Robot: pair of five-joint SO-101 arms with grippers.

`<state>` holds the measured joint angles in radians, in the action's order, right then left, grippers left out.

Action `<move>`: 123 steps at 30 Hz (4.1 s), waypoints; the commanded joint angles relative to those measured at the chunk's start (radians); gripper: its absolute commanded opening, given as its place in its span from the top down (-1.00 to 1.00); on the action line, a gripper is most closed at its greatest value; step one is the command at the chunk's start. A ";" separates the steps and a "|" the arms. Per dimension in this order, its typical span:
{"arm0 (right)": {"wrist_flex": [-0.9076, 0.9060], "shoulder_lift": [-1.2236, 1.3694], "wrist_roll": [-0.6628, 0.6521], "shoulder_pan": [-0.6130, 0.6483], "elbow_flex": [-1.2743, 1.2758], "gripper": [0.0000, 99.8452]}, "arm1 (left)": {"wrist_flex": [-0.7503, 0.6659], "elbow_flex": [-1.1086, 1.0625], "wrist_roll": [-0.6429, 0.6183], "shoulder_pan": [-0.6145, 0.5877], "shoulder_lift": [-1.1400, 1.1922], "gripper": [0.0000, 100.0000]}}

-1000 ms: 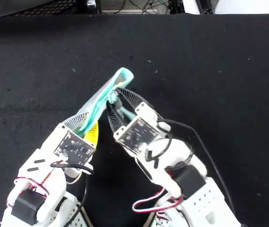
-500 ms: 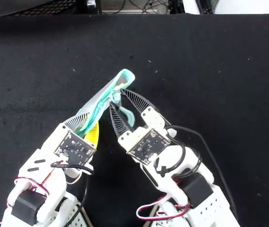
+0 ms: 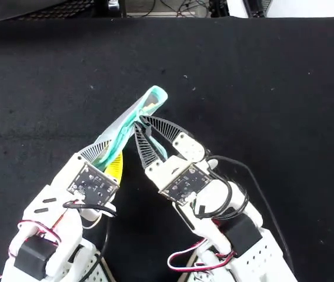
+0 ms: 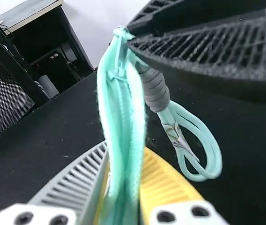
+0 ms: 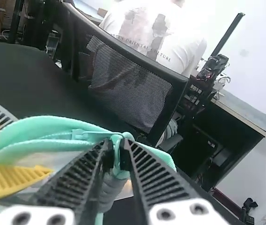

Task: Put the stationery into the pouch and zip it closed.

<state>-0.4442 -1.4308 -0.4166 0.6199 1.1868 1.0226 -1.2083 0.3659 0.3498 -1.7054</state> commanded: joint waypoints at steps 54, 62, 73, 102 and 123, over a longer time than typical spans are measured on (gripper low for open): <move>0.023 0.035 0.101 0.078 -0.022 0.81 | 0.012 -0.010 -0.008 -0.005 -0.002 0.94; 0.040 0.179 0.101 0.077 -0.091 0.82 | 0.012 -0.010 -0.008 -0.005 -0.003 0.94; 0.032 0.180 0.101 0.011 -0.137 0.96 | 0.012 -0.010 -0.008 -0.005 -0.003 0.94; -0.097 0.044 0.101 -0.060 -0.136 0.96 | 0.012 -0.010 -0.008 -0.005 -0.003 0.94; 0.008 0.048 0.097 -0.060 -0.068 0.85 | 0.012 -0.010 -0.008 -0.005 -0.003 0.94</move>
<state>-0.4626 -1.3755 -0.3261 0.5815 1.1270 1.0211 -1.2098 0.3659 0.3498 -1.7085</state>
